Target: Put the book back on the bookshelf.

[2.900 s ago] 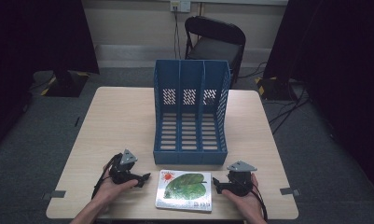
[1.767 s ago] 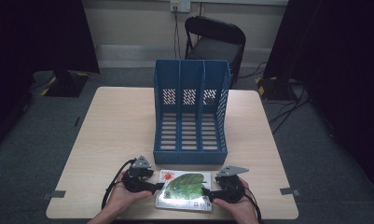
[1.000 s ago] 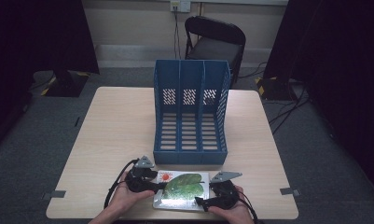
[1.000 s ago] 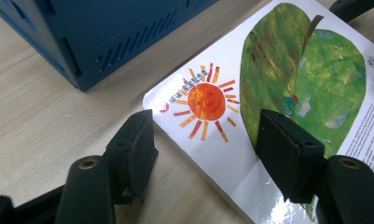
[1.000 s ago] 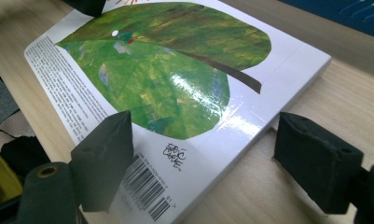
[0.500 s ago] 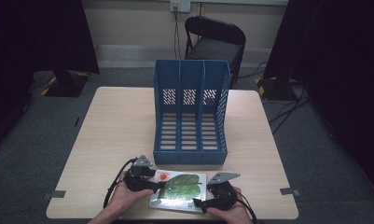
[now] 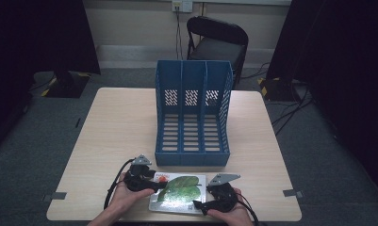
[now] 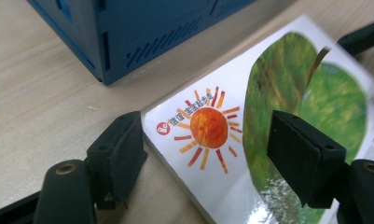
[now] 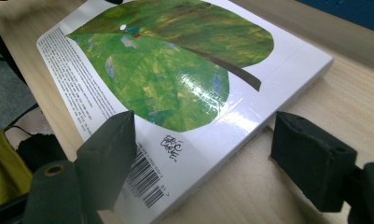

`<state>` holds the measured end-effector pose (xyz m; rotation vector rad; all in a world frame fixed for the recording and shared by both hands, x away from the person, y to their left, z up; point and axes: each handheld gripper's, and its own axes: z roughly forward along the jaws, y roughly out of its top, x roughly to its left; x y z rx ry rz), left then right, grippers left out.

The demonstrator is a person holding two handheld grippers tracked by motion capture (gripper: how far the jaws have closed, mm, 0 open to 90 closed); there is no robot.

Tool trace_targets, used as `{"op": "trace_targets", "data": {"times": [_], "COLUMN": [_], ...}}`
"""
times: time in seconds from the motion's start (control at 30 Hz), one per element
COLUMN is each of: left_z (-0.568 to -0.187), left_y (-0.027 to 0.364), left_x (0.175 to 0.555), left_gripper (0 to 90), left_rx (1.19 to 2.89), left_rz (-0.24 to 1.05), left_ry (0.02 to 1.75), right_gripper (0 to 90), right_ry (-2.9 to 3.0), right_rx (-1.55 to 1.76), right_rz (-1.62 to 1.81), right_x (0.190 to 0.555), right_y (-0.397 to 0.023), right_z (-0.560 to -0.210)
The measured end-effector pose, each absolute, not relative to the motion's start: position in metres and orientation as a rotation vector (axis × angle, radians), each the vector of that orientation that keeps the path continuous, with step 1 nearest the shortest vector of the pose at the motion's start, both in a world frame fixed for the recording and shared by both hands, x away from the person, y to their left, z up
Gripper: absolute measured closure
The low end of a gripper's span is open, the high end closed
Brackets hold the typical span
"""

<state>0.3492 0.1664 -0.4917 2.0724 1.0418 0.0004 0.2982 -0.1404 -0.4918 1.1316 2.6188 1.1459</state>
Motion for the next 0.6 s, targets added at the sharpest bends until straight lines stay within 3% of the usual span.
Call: {"op": "trace_targets", "data": {"times": [0.3, 0.6], "left_z": [-0.488, -0.483], "left_y": [0.177, 0.186], "left_x": [0.351, 0.351], "left_gripper": [29.7, 30.9], "left_rx": [1.967, 1.868], "left_rz": [-0.089, -0.136], "left_ry": [1.08, 1.091], "right_gripper": [13.3, 10.6], "right_ry": [2.634, 2.668], "right_rx": [1.108, 1.082], "right_rz": [1.142, 1.133], "right_x": [0.296, 0.294], "right_y": [-0.137, -0.137], "right_z": [-0.493, -0.492]}}
